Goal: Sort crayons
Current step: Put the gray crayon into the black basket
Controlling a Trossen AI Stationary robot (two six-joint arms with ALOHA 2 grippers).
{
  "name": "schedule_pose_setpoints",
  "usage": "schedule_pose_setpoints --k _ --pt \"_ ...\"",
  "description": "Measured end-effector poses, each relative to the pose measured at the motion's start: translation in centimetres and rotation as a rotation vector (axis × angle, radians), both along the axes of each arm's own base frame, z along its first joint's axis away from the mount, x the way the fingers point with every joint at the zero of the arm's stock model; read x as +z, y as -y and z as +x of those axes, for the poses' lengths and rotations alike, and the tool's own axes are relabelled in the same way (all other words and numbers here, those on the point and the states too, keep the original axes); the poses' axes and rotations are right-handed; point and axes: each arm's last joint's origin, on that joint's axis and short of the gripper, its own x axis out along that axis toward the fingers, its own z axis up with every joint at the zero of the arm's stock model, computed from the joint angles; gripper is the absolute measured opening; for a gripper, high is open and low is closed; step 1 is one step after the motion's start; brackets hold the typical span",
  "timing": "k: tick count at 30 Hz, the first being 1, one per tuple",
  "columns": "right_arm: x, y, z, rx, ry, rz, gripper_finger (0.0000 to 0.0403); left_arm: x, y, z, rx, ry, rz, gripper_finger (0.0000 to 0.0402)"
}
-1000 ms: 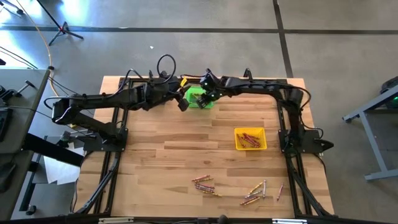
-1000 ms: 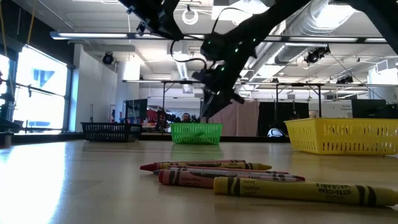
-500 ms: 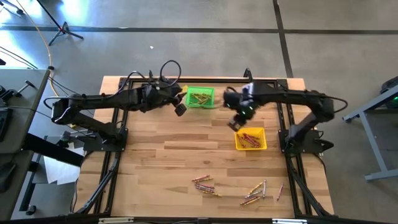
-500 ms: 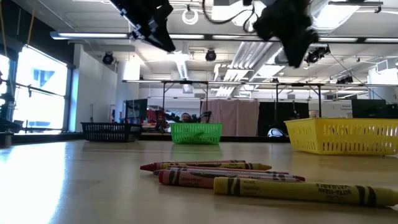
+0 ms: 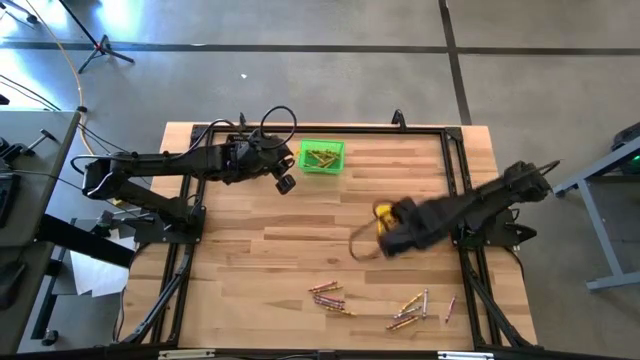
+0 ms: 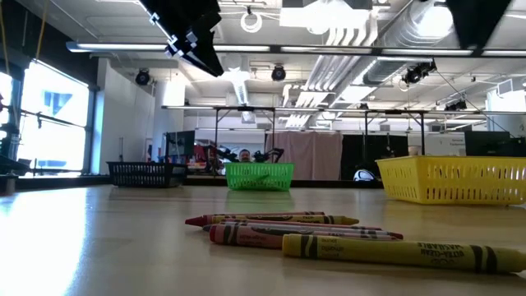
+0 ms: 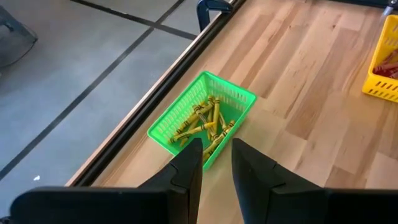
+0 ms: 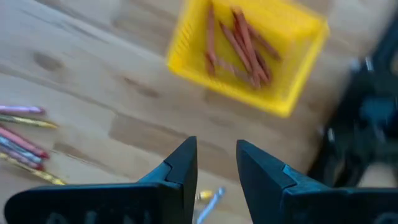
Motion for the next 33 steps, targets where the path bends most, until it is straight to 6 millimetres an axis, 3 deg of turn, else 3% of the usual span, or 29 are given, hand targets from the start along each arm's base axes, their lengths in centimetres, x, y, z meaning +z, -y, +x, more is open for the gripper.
schedule_pose_setpoints --k 10,16,23,26,29,33 --pt "-3.4 -10.3 -3.3 -0.259 -0.045 0.035 0.0099 0.1 0.7 0.2 0.021 0.067 -0.073 0.0072" --pt "-6.2 -15.3 -4.2 -0.264 -0.015 0.105 0.0099 0.1 2.5 0.5 -0.188 0.101 -0.272 0.0072" --pt "-8.9 -17.4 -4.7 -0.277 -0.115 0.078 0.0099 -0.1 5.3 0.5 -0.287 0.074 -0.343 0.0072" --pt "-9.4 -17.5 -4.7 -0.279 -0.127 0.056 0.0099 -0.4 6.4 0.3 -0.324 0.034 -0.349 0.0072" --pt "-11.2 -17.0 -5.1 -0.286 -0.164 0.029 0.0099 -0.5 7.5 0.2 -0.34 0.014 -0.36 0.0072" --pt "-13.7 -16.6 -5.1 -0.3 -0.134 0.149 0.0099 -0.6 8.9 -0.1 -0.354 0.002 -0.363 0.0072"
